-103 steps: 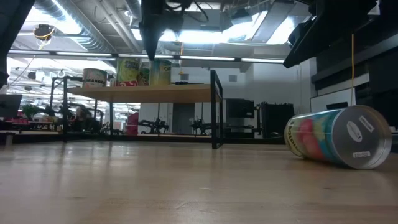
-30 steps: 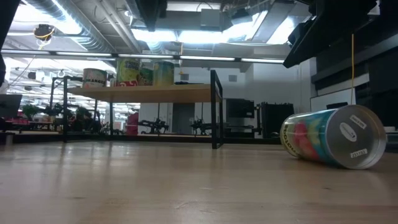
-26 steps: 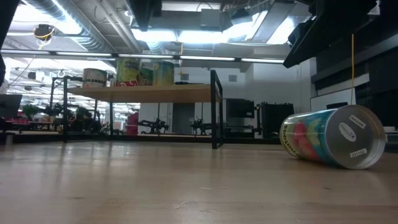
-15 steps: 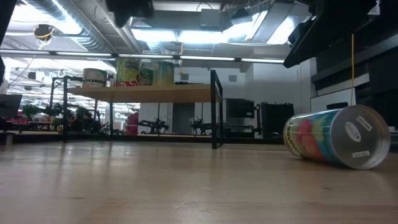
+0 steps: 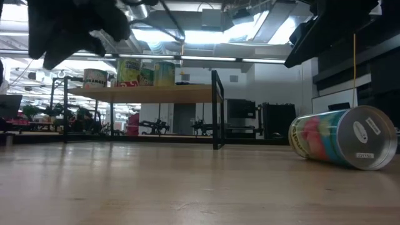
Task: Pick and place cans onto a shelf
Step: Put the canned peaches on the shelf
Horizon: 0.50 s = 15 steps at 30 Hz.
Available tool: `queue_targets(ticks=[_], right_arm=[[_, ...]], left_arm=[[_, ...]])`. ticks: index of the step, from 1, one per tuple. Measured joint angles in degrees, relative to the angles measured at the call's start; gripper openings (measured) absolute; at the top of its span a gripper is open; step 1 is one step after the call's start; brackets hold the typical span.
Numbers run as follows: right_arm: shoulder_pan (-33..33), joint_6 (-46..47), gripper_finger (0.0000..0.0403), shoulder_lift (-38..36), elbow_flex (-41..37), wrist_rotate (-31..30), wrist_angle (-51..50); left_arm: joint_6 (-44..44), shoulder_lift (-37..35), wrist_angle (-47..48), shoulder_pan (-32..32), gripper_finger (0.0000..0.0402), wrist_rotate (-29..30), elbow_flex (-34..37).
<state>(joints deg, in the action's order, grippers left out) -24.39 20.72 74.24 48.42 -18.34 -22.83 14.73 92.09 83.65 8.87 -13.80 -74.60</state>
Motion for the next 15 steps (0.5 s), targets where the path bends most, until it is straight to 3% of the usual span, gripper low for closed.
queue_targets(ticks=[7,15], right_arm=[[0.01,-0.01,0.0207,0.00,-0.02,0.03,0.39],[0.00,-0.16,0.0207,0.00,-0.04,0.03,0.49]], left_arm=[[0.12,-4.77,-8.65,-0.51,0.0138,-6.68,10.15],[0.14,-4.87,-12.19,-0.49,0.0137,-11.91,17.21]])
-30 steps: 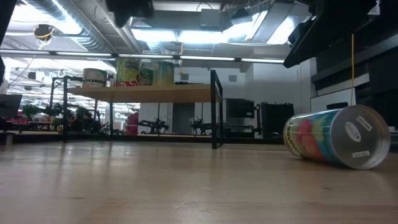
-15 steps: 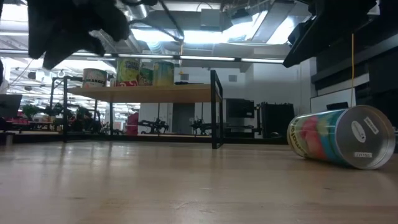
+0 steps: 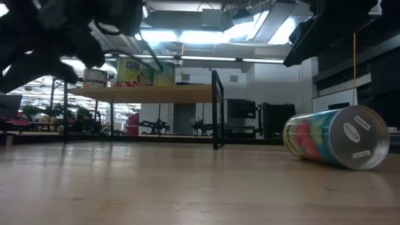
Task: Pick and place cans onto a shelf
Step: Put the canned peaches on the shelf
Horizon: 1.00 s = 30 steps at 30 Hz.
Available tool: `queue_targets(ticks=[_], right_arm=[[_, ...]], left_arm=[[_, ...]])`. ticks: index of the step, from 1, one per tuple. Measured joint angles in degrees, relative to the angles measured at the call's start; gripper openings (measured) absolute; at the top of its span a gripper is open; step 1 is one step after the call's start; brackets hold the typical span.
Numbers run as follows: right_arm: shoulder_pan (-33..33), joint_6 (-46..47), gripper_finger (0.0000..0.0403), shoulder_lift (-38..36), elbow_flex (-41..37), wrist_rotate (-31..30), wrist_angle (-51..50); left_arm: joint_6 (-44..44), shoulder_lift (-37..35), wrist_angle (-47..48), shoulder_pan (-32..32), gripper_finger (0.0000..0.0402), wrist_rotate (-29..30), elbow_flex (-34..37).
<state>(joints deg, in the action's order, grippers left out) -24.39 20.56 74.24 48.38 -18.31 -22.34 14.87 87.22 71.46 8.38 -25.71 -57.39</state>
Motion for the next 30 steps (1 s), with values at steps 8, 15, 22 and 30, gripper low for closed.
queue_targets(ticks=[8,15,22,30], right_arm=[[0.00,-0.02,0.0207,0.00,0.00,-0.01,-0.03],[0.00,-0.02,0.0207,0.00,0.00,-0.02,-0.03],[0.01,-0.02,0.0207,0.00,0.00,0.00,-0.03],[0.00,-0.01,0.0207,0.00,0.00,-0.02,-0.05]], left_arm=[[0.19,0.02,-6.50,0.00,0.0137,-3.31,5.89],[0.22,0.04,-9.51,0.00,0.0137,-4.70,7.82],[2.52,0.04,-9.77,0.00,0.0137,-5.28,9.30],[3.55,0.04,-9.74,0.05,0.0137,-4.90,9.44]])
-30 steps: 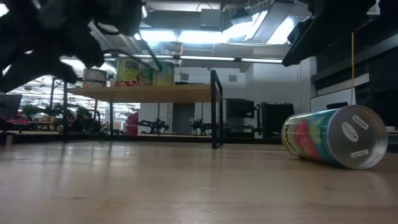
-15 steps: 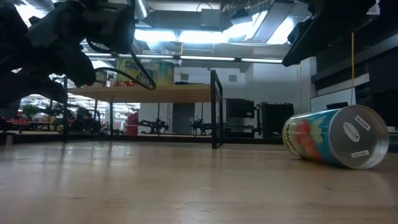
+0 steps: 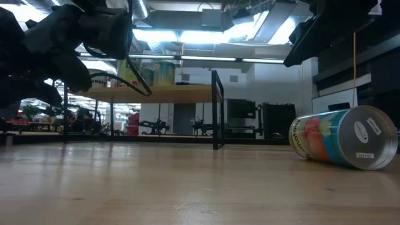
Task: Pick and place cans onto a shelf
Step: Put the canned peaches on the shelf
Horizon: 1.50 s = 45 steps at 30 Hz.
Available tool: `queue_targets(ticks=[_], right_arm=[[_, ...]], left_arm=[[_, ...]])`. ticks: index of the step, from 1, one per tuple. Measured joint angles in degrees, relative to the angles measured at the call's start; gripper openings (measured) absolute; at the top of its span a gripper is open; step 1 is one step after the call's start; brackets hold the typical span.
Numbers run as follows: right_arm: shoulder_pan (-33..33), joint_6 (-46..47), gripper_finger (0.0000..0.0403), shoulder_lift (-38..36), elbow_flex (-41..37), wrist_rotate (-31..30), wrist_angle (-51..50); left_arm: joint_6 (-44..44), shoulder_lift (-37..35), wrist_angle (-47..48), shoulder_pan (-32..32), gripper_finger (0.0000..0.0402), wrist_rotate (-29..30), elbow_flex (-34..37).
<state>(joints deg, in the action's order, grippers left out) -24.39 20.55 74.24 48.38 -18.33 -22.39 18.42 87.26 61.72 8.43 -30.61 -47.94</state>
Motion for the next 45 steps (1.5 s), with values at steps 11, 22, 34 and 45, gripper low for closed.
queue_targets(ticks=[11,22,34,45], right_arm=[[0.00,-0.01,0.0207,0.00,0.02,0.00,0.00],[0.01,-0.01,0.0207,0.00,0.04,0.01,-0.01],[0.00,0.00,0.0207,0.00,0.07,0.01,-0.02],[0.01,0.00,0.0207,0.00,0.07,0.00,-0.02]], left_arm=[[2.55,0.02,0.08,0.25,0.0132,-0.50,0.00],[2.51,0.02,0.10,0.25,0.0082,-0.61,0.00],[2.47,0.02,0.10,0.23,0.0007,-0.61,0.00],[2.44,0.04,0.09,0.23,0.0003,-0.43,0.00]])
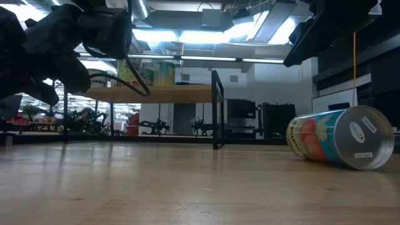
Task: Pick and place cans onto a shelf
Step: Put the canned peaches on the shelf
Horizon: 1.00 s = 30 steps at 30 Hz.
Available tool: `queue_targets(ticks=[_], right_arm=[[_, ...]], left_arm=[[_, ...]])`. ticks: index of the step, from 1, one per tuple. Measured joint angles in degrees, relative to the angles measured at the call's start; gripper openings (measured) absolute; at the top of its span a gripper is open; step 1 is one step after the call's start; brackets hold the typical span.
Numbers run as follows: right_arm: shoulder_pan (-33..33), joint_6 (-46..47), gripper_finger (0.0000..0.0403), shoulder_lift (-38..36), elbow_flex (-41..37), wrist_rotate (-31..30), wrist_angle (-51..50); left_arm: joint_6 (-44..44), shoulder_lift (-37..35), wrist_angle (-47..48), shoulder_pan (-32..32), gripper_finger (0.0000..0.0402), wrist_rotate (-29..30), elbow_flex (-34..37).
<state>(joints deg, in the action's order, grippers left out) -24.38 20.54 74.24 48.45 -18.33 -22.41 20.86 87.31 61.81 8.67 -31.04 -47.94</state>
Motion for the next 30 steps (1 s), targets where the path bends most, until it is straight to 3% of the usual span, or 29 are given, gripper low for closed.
queue_targets(ticks=[7,20,30], right_arm=[[-0.02,-0.01,0.0207,0.00,0.00,0.00,0.00],[-0.01,-1.43,0.0207,0.00,0.00,0.00,0.01],[-0.02,-1.36,0.0207,0.00,0.00,0.00,0.02]], left_arm=[[3.01,0.00,0.01,-0.02,0.0020,2.82,0.00],[8.88,0.00,1.03,-0.02,0.0102,-0.49,0.00],[8.76,0.00,3.95,0.00,0.0108,-0.20,0.98]])
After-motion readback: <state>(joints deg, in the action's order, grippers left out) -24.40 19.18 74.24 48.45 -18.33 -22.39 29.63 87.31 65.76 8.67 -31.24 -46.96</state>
